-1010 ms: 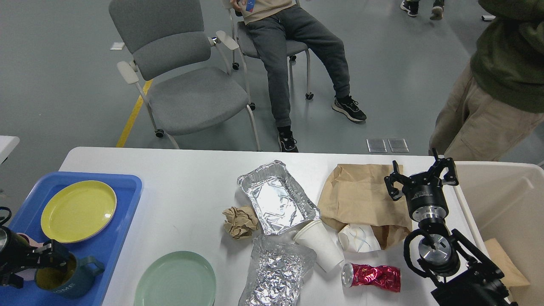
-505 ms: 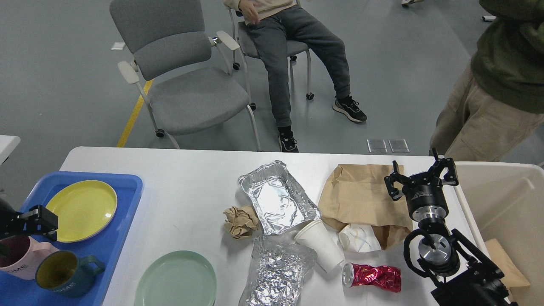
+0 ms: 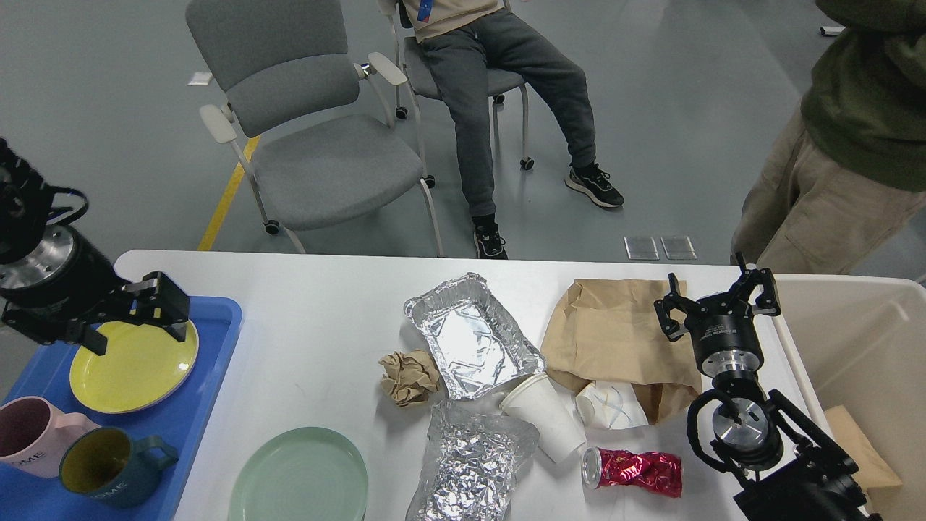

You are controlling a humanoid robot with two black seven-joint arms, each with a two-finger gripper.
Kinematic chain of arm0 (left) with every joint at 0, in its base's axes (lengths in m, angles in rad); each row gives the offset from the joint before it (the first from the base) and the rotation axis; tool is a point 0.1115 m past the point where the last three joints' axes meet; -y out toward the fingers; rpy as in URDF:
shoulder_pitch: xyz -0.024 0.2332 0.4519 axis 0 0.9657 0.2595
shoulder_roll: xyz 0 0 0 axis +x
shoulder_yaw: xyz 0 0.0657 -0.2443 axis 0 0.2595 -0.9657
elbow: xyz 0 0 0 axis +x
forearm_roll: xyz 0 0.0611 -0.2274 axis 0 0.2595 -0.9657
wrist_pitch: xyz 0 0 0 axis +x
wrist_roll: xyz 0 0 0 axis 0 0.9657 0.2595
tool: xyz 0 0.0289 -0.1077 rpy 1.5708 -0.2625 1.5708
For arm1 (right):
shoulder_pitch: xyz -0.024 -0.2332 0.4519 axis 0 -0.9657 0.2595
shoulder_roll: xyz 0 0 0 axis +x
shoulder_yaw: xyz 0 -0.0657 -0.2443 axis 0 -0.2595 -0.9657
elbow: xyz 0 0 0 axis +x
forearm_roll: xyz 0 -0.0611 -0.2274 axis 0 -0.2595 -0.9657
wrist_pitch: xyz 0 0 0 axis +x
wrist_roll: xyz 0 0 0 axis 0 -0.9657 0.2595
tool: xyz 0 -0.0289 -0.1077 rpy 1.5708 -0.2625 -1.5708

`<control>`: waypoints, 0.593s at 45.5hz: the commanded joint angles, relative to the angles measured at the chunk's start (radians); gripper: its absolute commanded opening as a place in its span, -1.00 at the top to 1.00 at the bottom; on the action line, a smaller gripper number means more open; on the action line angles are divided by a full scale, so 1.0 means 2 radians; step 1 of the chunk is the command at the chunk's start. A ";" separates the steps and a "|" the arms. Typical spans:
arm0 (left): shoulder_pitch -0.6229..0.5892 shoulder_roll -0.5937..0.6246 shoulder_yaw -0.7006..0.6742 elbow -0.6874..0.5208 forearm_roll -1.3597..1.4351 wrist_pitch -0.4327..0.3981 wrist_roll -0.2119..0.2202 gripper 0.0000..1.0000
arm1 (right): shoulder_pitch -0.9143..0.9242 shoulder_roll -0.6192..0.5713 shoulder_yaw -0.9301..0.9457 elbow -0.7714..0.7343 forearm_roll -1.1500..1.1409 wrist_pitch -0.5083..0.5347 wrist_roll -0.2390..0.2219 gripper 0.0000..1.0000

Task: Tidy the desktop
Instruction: 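Release the teal mug and raise the left gripper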

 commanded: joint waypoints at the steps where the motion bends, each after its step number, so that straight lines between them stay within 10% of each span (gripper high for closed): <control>1: -0.053 -0.056 -0.011 -0.036 -0.040 -0.001 0.000 -0.79 | 0.000 0.000 0.000 0.000 0.000 0.000 0.000 -1.00; 27: -0.154 -0.113 -0.052 -0.105 -0.104 -0.028 0.000 -0.79 | 0.000 0.000 0.000 0.000 0.000 0.000 0.000 -1.00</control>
